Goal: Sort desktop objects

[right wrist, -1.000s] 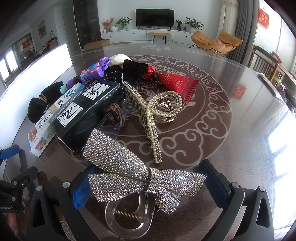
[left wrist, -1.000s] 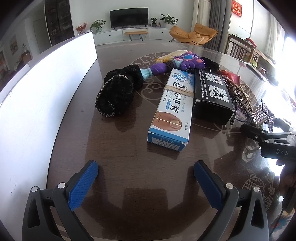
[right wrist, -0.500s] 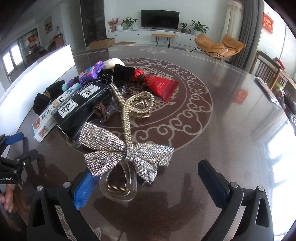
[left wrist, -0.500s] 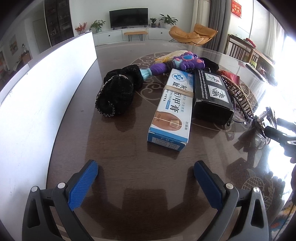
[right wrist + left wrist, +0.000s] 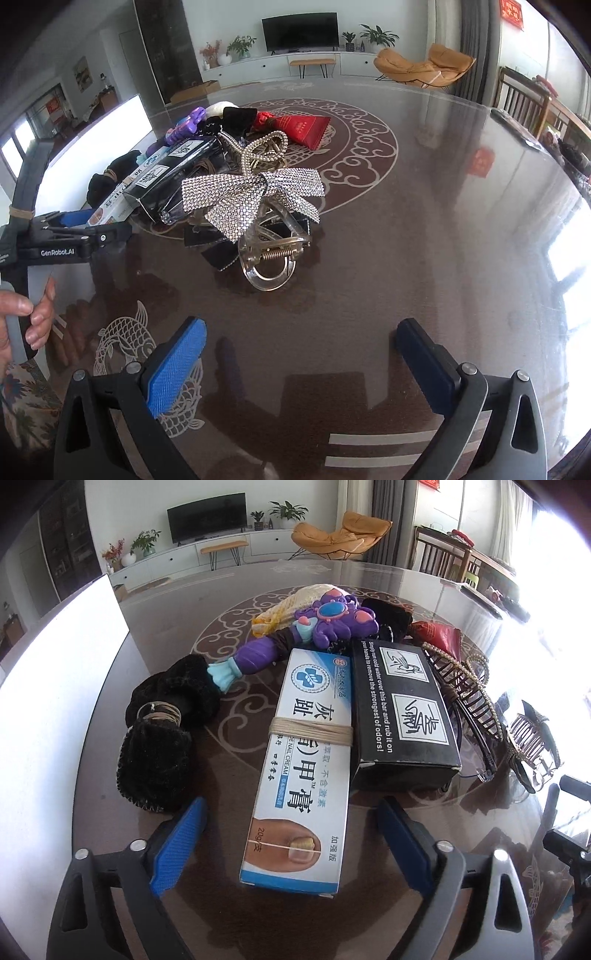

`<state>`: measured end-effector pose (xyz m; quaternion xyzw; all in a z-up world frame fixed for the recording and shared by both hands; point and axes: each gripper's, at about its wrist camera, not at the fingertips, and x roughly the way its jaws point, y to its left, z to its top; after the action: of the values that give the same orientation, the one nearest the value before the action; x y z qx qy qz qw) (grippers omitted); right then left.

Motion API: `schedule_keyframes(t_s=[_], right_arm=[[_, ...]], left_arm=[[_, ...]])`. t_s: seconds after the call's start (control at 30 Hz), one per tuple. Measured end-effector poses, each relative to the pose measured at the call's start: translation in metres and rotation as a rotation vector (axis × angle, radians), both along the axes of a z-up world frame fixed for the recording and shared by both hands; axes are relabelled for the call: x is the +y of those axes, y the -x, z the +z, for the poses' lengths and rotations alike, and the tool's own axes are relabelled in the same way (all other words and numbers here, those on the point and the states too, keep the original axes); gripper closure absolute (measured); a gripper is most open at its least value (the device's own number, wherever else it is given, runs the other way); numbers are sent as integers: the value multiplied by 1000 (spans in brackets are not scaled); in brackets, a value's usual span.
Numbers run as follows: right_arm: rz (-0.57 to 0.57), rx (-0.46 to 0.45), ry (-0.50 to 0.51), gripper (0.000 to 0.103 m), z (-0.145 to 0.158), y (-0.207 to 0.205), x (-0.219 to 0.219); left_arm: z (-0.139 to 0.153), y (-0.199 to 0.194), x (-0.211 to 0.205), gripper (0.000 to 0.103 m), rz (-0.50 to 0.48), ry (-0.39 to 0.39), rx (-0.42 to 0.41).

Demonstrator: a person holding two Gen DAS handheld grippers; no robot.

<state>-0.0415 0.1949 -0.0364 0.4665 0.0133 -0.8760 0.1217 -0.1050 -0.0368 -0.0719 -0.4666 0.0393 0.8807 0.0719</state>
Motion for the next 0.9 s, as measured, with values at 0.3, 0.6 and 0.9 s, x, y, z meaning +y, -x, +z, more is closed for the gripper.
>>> schedule_keyframes(t_s=[0.3,0.6,0.9], right_arm=[[56,12,-5,0,1,-16,15],[241,40,9,0,19,49,-31],[197,-7,155,37,26,61,-17]], left_arm=[[6,-78,-28,60,31,-87,3],[0,-50,-27,17,59,-81,-20],[15,-85,-47,61,97,-199,33]])
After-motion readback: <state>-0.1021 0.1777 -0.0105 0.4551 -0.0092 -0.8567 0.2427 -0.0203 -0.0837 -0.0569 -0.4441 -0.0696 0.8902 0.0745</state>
